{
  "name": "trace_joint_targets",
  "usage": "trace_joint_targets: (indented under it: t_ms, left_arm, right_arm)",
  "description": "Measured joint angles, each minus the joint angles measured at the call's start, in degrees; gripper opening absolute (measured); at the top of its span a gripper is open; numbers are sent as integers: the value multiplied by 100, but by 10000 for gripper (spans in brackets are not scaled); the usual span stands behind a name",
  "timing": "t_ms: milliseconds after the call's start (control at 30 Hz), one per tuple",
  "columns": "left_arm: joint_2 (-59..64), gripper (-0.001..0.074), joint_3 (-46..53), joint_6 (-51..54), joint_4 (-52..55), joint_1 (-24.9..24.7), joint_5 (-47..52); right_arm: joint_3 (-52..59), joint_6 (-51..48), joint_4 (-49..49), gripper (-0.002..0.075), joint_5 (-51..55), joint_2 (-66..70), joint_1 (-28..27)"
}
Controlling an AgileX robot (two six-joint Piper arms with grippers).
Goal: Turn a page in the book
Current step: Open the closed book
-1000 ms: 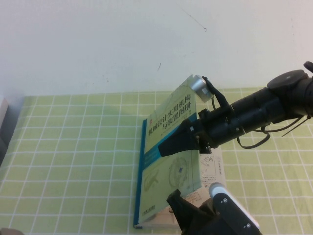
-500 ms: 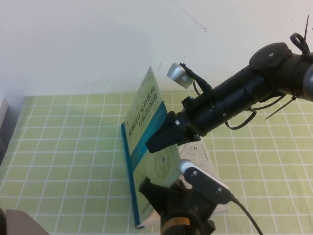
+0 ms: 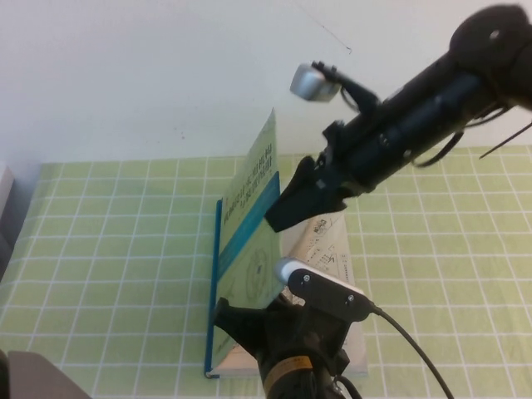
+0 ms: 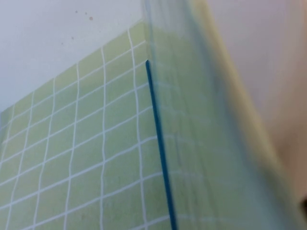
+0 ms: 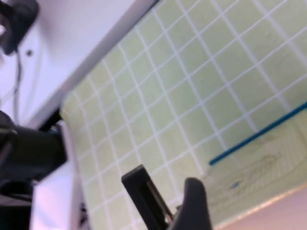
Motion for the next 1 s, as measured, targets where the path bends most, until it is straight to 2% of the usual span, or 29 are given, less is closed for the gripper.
trace_joint_targets:
  t_ms: [100, 167, 233, 400, 533, 633, 767, 900, 1000]
  left_arm:
    - [0, -4, -71, 0, -25, 0, 0]
    - [0, -4, -81, 0, -25, 12, 0]
    - [0, -4, -81, -43, -56, 66, 0]
    - [0, -4, -105, -122, -294, 370, -11]
    - [0, -4, -105, -122, -382, 514, -45]
    - [-101, -4, -105, -122, -404, 514, -45]
    - [-371, -4, -105, -122, -384, 562, -45]
    - [-555, -4, -105, -122, -340, 756, 105]
    - [-577, -4, -105, -122, -362, 975, 320]
  right_arm:
    - [-203, 65, -555, 501, 46, -311, 0]
    - [-279, 78, -1092, 460, 75, -530, 0]
    - [-304, 89, -1735, 375, 108, -689, 0]
    - [-291, 442, -2869, 88, 158, -677, -131]
    - [40, 488, -3092, 15, 15, -541, -261]
    - [460, 359, -3057, 3, -385, -402, -265]
    - [1077, -312, -2604, -1, -1184, -112, -265]
    - [1546, -1528, -1368, -2, -1892, 242, -265]
    - [1697, -2615, -63, -2, -2082, 530, -265]
